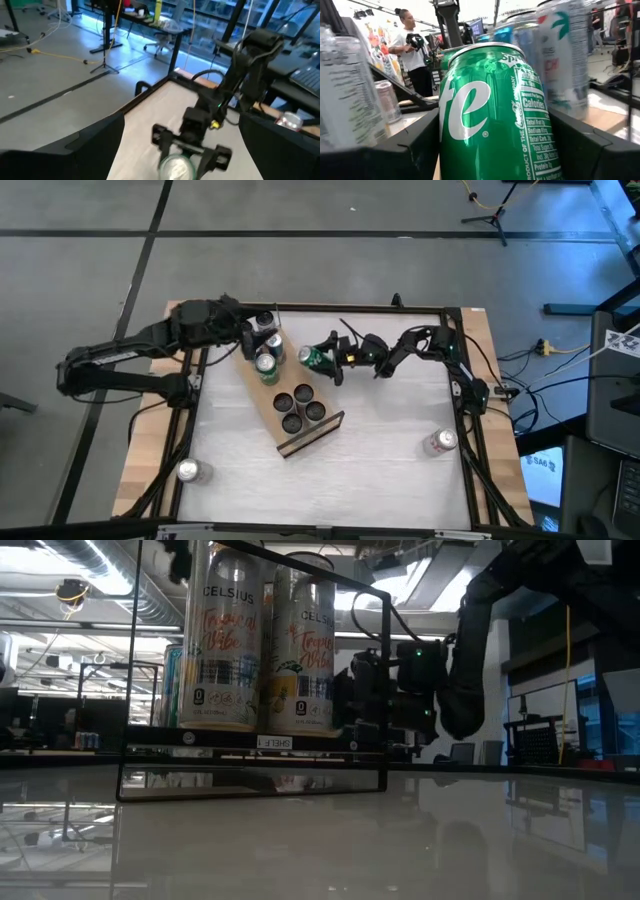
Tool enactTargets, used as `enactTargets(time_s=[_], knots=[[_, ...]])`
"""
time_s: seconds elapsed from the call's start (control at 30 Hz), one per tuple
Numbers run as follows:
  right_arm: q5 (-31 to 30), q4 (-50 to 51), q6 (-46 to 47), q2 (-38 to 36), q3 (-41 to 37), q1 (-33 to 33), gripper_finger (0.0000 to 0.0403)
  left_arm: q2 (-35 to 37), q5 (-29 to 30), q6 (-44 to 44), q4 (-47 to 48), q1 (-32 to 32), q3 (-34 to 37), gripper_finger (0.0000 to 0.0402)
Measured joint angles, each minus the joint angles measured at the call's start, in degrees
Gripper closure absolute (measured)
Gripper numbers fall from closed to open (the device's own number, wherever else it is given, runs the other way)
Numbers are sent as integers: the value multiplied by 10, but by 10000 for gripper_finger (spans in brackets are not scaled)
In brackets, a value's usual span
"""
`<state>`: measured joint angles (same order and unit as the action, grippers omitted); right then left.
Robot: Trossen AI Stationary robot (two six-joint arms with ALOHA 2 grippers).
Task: Place canned beverage on shelf
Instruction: Put the green soda can on the shelf aligned with the other green soda can
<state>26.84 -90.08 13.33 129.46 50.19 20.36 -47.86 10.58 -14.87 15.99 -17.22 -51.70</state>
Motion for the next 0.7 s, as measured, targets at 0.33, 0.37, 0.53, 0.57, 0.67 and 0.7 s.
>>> enactTargets(time_s=[0.33,0.37,0.53,0.57,0.67,0.7], knots=[[63,1,30,-20,2,29,102,-103,-28,0,-118,-1,0,19],[69,2,30,-25,2,29,102,-109,-28,0,-123,-1,0,19],[84,-1,30,-38,2,29,102,-134,-54,-1,-125,-10,0,19],[86,0,30,-39,2,29,102,-139,-61,0,-127,-11,0,19],[88,1,30,-40,2,29,102,-156,-74,0,-124,-19,0,19],[88,1,30,-40,2,29,102,-161,-76,0,-124,-22,0,19]])
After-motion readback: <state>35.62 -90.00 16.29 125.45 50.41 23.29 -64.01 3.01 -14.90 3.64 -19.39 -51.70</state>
